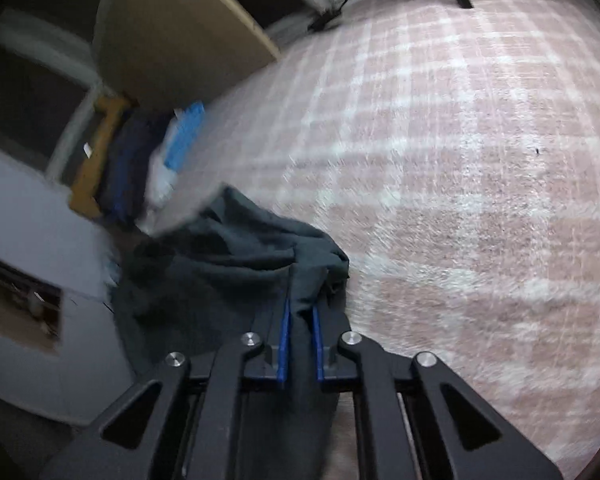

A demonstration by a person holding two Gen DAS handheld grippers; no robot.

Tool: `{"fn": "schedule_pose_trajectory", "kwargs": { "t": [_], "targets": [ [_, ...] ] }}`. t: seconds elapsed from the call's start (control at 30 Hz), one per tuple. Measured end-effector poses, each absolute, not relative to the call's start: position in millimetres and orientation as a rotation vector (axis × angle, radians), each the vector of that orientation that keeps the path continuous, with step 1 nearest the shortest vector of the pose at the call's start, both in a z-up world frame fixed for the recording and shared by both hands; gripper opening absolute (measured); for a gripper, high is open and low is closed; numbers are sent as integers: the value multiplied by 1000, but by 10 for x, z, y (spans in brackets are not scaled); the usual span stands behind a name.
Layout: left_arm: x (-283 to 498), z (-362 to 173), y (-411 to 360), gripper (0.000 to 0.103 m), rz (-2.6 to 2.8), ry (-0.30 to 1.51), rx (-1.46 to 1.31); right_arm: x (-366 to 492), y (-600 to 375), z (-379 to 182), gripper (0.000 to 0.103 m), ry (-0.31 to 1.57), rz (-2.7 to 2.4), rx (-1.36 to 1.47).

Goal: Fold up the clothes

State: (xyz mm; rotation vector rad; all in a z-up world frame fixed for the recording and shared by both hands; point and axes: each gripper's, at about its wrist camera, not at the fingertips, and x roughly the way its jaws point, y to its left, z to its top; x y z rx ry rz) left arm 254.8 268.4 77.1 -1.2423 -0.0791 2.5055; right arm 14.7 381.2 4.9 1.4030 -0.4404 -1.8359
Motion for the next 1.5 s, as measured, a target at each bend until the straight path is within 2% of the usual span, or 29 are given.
{"fn": "schedule_pose_trajectory", "kwargs": {
  "t": [0.1, 0.4, 0.57, 0.77, 1.07, 1.33, 1.5],
  "targets": [
    [2581, 931, 2556, 7, 2516, -194, -1199, 188, 3821, 271, 8, -520, -1831, 1365],
    [2874, 1396, 1607, 6, 2577, -620, -993, 434, 3126, 1159, 7, -513, -1826, 1205],
    [3238, 1538, 759, 7, 2673, -779, -884, 612, 2107, 1539, 7, -382, -1831, 1143],
    [3570, 1317, -369, 6, 2731, -941, -898, 801, 784, 1487, 7, -242, -1862, 1164],
    [3690, 695, -1588, 5, 2742, -1045, -1052, 952, -669, 878, 6, -76, -1907, 1307],
    [3741, 503, -1819, 6, 2697, -996, -1135, 1014, -1081, 616, 7, 43, -1935, 1356],
    [3784, 599, -1938, 16, 2777, -873, -1296, 1152, -1190, 688, 28, 104, -1808, 1314]
  ]
}}
